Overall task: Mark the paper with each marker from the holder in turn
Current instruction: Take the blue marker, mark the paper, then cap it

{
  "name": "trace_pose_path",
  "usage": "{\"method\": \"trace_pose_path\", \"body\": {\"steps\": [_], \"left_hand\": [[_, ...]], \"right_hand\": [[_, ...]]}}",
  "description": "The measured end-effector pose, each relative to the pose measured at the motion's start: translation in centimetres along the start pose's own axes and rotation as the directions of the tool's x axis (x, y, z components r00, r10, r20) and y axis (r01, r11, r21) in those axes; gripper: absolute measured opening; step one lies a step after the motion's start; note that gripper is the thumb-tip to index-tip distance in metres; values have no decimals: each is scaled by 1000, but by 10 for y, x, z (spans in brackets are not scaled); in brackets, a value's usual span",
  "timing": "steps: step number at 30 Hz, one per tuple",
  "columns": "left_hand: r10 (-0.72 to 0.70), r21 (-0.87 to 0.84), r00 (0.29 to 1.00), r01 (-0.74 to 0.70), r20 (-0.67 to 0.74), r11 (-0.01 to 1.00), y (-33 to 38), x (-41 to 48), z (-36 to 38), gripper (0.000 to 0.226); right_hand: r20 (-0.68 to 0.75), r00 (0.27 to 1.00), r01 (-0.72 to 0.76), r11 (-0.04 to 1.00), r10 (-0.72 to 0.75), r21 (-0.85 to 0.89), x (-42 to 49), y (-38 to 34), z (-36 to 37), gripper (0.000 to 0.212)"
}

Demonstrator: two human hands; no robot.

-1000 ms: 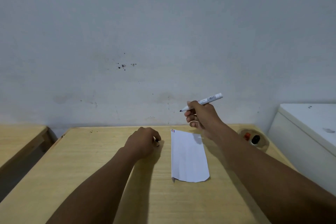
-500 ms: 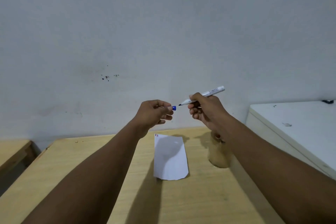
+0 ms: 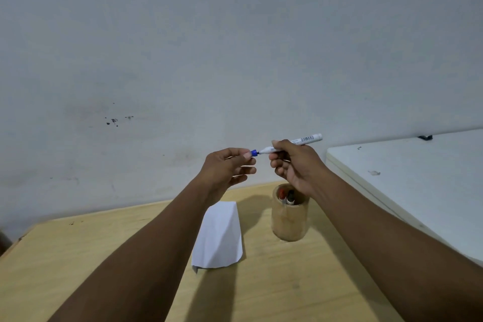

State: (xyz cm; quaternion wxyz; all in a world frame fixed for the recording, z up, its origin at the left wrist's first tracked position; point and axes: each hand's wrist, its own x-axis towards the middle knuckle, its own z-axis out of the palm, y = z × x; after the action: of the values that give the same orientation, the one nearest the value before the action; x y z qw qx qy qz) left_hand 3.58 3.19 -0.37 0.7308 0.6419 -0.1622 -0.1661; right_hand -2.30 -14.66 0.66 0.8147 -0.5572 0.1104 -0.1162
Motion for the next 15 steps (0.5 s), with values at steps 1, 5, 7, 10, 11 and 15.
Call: {"method": "trace_pose_path", "body": {"steps": [1, 5, 7, 10, 11, 15], "left_hand": [[1, 3, 1000, -1, 7, 1000, 0, 0, 2, 14], [24, 57, 1000, -25, 10, 998, 0, 1, 10, 13], [52, 71, 999, -51, -12, 996, 0, 3, 12, 9], [87, 65, 996, -85, -30, 994, 3, 4, 11, 5], [89, 61, 996, -88, -24, 994, 5, 4, 11, 6], [94, 114, 996, -92, -12, 989, 11, 4, 10, 7]], "right_hand": [[2, 1000, -2, 1000, 2, 1, 0, 1, -2, 15], [21, 1000, -7, 1000, 7, -19, 0, 3, -3, 16], [27, 1000, -11, 1000, 12, -22, 0, 3, -2, 16], [40, 999, -31, 998, 33, -49, 0, 0, -2, 20], [41, 998, -41, 997, 44, -63, 0, -1, -3, 23], [-1, 997, -72, 983, 73, -170, 0, -9, -16, 48]]}}
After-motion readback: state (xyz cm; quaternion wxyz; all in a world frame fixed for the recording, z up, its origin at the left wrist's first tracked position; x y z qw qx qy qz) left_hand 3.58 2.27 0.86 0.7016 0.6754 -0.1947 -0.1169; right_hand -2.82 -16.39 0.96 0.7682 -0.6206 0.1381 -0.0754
